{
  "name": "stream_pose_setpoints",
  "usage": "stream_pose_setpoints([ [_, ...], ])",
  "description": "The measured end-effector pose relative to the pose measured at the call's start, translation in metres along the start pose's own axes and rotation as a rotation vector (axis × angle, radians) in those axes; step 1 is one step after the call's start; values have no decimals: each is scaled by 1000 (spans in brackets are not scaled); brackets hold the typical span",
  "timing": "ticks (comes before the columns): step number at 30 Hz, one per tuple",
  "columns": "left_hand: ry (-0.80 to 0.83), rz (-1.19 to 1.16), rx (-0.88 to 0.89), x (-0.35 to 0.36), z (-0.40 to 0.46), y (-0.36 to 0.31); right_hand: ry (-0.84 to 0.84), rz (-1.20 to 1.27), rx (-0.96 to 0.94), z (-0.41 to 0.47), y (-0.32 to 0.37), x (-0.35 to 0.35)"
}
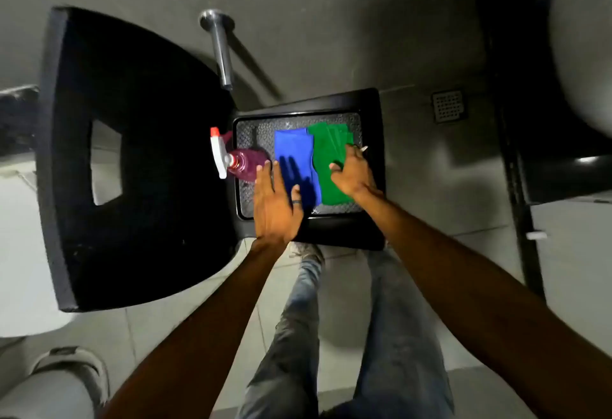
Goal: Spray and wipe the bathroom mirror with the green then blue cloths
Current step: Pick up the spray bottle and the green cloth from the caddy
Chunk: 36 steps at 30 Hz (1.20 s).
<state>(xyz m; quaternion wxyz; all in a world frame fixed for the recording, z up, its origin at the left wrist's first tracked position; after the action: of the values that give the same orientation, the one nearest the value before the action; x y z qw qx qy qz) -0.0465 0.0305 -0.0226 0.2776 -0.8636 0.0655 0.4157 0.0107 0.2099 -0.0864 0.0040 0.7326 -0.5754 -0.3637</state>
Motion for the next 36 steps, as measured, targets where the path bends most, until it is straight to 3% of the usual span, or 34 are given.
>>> stream_pose_setpoints([
  [5, -456, -357, -290, -13, -3, 70, -257, 67, 269, 20, -21, 25],
  [7, -463, -598, -312, -18, 12, 92, -291, 226, 322, 32, -28, 28],
  [10, -304, -952, -212, -23, 50, 106, -203, 396, 326, 53, -40, 25],
  [13, -193, -870, -45, -36, 86, 108, -95, 366, 169, 65, -40, 18],
  [16, -158, -719, 158, -55, 110, 99, 52, 657, -18, 64, -37, 11],
  [22, -165, -549, 92, -89, 108, 63, 157, 1208, -36, 18, -19, -38],
  [25, -154, -591, 155, -119, 85, 28, 271, 1374, -108, -27, 7, -74],
  [30, -110, -704, 415, -190, 24, -62, 354, 1516, -373, -112, 78, -155],
  [36, -26, -670, 685, -280, -34, -168, 378, 1501, -712, -199, 166, -254],
])
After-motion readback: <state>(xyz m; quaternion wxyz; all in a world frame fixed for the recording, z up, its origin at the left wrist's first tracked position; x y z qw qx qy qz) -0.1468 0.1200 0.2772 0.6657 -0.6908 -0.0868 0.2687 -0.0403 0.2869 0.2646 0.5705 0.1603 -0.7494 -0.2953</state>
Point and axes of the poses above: each hand's wrist, its own z-axis towards the middle knuckle, its own x-axis out of the palm, y = z × x, the point moved 6 cm from there along z, towards the middle knuckle, and after that the axes turned 9 degrees about y, right-handed, at the moved point
